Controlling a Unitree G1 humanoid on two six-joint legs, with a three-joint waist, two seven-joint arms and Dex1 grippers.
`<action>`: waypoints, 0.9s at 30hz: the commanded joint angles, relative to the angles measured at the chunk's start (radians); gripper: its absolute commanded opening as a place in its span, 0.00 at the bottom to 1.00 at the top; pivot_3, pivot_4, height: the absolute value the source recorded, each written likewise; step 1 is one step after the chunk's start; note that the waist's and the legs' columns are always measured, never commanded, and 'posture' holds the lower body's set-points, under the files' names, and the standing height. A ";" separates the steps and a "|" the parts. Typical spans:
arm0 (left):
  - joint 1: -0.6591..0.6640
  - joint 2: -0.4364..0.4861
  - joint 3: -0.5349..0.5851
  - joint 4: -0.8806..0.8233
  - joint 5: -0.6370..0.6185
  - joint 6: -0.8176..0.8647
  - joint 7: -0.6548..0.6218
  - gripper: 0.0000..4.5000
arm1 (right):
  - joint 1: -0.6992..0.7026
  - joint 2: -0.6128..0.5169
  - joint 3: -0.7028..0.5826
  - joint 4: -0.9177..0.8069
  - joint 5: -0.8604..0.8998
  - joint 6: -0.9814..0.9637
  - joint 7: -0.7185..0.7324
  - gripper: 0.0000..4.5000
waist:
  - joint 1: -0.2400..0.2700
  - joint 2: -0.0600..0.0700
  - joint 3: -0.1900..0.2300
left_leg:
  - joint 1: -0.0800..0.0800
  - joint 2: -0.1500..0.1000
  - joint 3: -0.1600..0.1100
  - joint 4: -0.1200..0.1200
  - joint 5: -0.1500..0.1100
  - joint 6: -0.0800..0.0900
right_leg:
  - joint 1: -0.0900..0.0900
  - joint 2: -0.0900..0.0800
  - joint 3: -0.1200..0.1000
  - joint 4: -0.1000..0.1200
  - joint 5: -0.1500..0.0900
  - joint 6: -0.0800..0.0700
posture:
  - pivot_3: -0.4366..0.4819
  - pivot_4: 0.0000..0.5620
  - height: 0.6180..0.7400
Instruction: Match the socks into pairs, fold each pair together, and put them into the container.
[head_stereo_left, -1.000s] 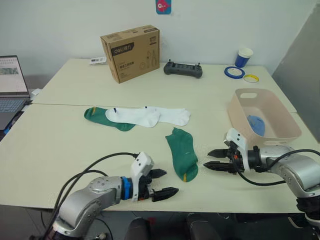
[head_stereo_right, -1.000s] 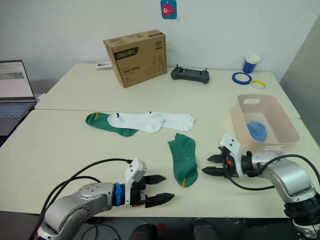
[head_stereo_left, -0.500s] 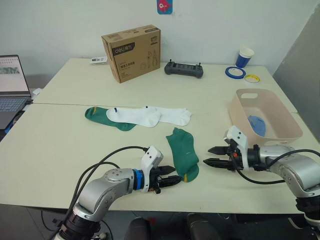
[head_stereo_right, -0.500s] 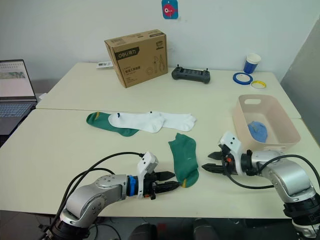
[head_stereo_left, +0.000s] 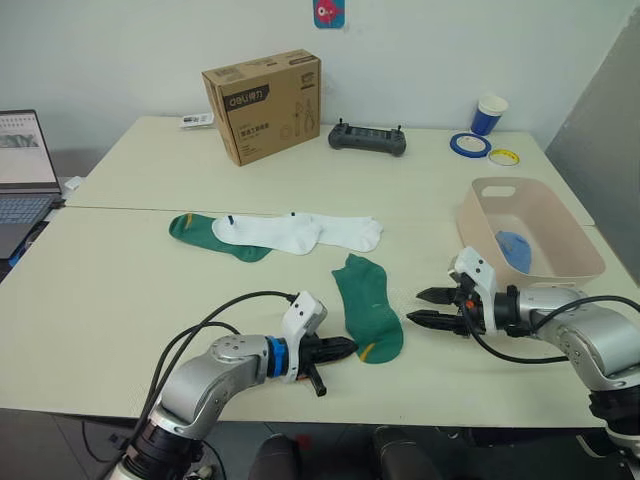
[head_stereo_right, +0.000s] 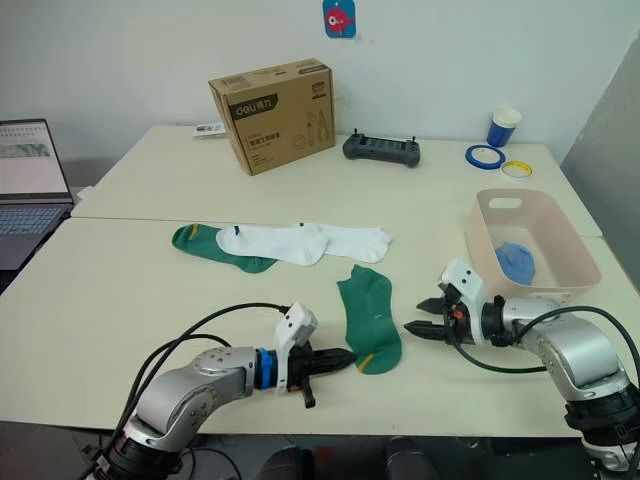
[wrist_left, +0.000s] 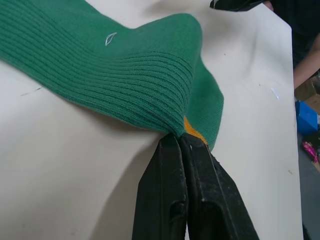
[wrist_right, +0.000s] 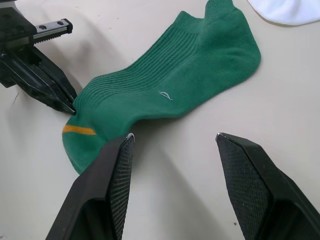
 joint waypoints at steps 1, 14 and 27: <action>0.017 0.053 0.060 -0.065 -0.017 -0.009 -0.031 0.01 | -0.021 -0.005 -0.019 -0.003 -0.003 -0.024 0.008 0.63 | 0.000 0.000 0.000 | 0.000 0.000 0.000 0.000 0.000 0.000 | 0.000 0.000 0.000 0.000 0.000 0.000 | 0.48 0.27 1.00; 0.050 0.457 0.114 0.079 0.124 -0.300 -0.420 0.01 | -0.181 0.150 0.084 0.195 -0.077 -0.109 0.002 0.63 | -0.018 0.001 0.002 | 0.000 0.001 0.003 -0.001 0.000 0.000 | -0.001 -0.001 0.000 0.000 -0.004 -0.007 | 0.48 0.27 1.00; 0.211 0.415 0.330 -0.031 -0.027 -0.146 -0.331 0.86 | -0.327 0.359 0.148 0.449 -0.168 -0.177 -0.006 0.63 | -0.023 0.001 0.002 | -0.001 0.002 0.002 -0.008 0.000 0.000 | -0.005 0.000 -0.002 0.001 -0.003 -0.005 | 0.48 0.27 1.00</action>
